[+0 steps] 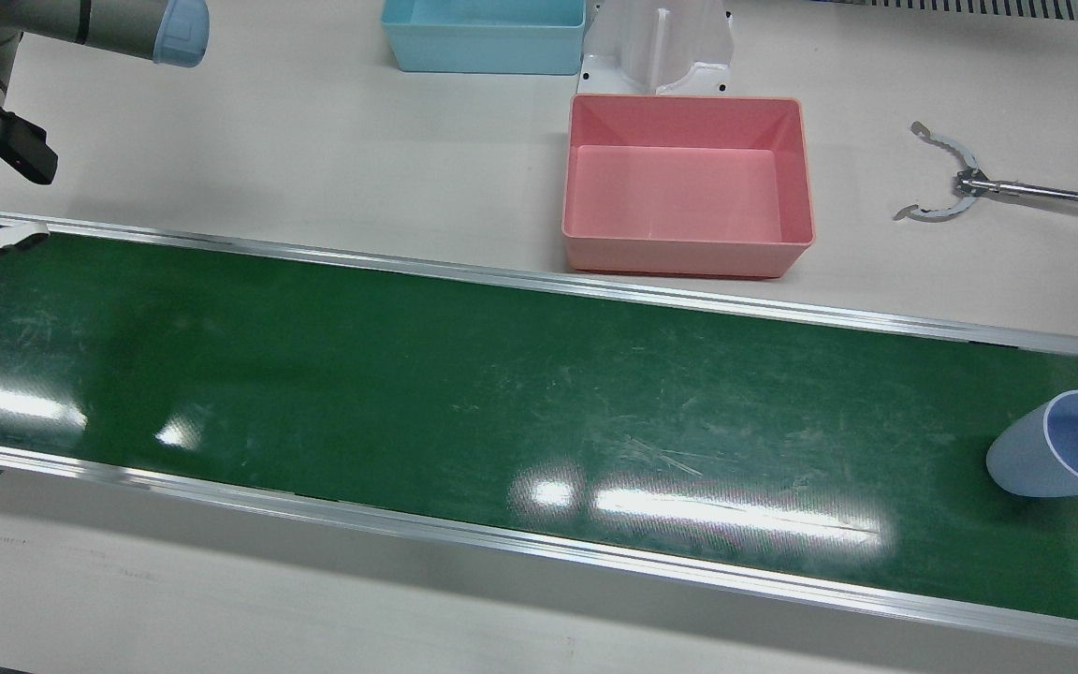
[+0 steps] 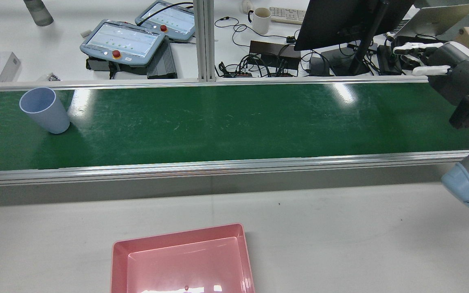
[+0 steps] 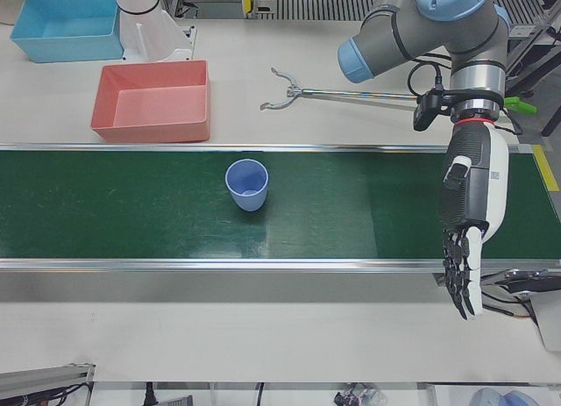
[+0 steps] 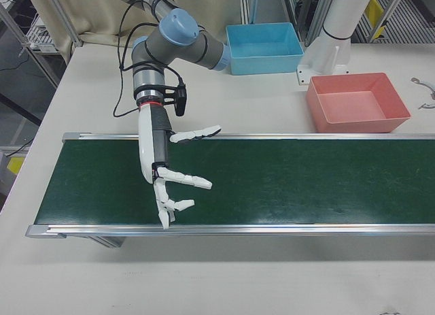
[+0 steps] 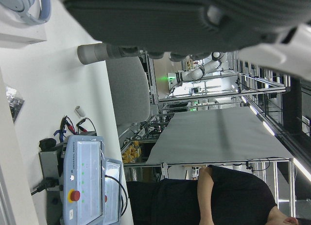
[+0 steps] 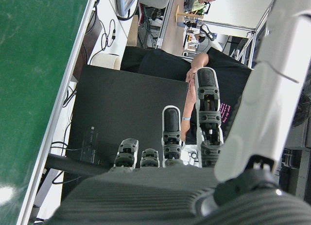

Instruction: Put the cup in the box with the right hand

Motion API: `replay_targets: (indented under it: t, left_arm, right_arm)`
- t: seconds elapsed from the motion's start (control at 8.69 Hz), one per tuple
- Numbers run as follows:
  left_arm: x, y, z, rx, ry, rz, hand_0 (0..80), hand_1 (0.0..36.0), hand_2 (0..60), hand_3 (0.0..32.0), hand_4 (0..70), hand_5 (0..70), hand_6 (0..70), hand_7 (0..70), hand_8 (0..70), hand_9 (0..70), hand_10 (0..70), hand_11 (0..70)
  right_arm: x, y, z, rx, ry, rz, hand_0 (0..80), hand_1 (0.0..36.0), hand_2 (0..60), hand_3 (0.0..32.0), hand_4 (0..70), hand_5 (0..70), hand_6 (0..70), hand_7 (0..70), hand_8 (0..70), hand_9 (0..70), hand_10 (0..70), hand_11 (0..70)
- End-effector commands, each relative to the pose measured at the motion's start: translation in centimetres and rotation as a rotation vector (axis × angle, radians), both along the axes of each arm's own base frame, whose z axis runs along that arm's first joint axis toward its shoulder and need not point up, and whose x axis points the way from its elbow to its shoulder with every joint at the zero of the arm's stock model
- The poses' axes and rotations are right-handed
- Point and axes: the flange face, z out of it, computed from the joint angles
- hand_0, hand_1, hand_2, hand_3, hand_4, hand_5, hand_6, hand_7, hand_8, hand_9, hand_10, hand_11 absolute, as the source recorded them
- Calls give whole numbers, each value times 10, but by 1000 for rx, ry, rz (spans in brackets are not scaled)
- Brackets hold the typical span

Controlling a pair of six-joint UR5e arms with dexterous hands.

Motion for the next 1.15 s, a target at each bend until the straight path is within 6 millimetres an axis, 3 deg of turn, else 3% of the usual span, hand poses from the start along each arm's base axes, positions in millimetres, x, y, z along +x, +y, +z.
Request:
replay_targets:
  t: [0.0,1.04]
  left_arm:
    - [0,0,0,0,-1,0,0,0,0,0,0,0,0,0,0,0,0,0]
    - [0,0,0,0,-1,0,0,0,0,0,0,0,0,0,0,0,0,0]
  right_arm:
    - [0,0,1,-1,0,0,555,89,0,0,413,44,109,470,11,88,71,116]
    - [1,0,1,-1,0,1,555,89,0,0,416,44,110,476,12,92,71,117]
